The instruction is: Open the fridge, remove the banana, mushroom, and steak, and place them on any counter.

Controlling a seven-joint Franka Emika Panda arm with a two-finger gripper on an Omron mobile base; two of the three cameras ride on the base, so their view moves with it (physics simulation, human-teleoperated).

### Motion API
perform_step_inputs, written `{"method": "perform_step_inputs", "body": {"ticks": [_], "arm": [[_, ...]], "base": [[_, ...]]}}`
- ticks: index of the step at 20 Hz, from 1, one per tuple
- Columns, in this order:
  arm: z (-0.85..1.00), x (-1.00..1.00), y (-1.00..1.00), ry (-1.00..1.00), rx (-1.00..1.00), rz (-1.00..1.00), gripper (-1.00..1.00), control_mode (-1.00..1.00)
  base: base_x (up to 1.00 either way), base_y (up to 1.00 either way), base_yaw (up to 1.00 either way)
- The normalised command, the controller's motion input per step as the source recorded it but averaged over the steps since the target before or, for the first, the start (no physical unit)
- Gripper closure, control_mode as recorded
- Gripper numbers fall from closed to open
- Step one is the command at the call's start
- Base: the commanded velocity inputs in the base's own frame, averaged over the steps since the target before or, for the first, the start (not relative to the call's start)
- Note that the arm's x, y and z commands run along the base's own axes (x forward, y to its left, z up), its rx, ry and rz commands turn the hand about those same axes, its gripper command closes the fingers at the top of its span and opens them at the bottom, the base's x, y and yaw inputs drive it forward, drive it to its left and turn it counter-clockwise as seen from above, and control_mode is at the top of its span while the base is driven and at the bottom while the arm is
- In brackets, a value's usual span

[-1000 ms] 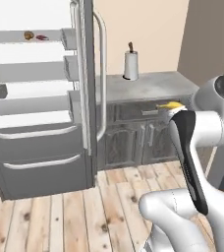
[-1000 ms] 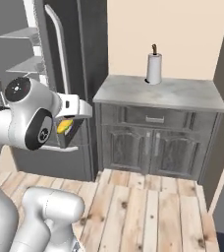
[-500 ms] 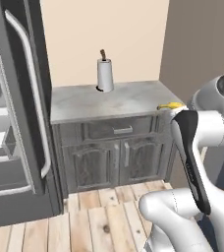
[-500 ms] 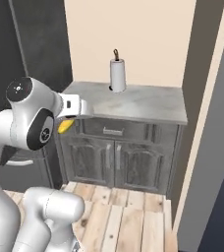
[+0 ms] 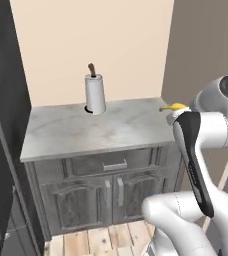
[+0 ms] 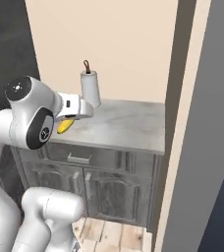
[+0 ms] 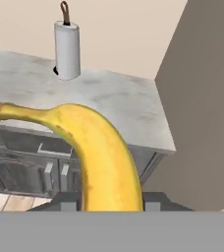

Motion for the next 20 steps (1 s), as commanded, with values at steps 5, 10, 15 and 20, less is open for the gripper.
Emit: {"method": "perform_step_inputs", "body": {"ticks": [5,10,15,20], "arm": [[0.0,0.0,0.0,0.0,0.0,0.0,1.0,1.0],[0.0,0.0,0.0,0.0,0.0,0.0,1.0,1.0],[-0.23,0.1,-0.09,0.04,0.0,0.04,1.0,-1.0],[-0.52,0.39,-0.21,0.21,0.05,0.06,1.0,-1.0]], "base": [[1.0,-0.47,0.03],[1.0,-0.33,0.04],[0.52,-0.11,0.03],[0.0,0.0,0.0]]}}
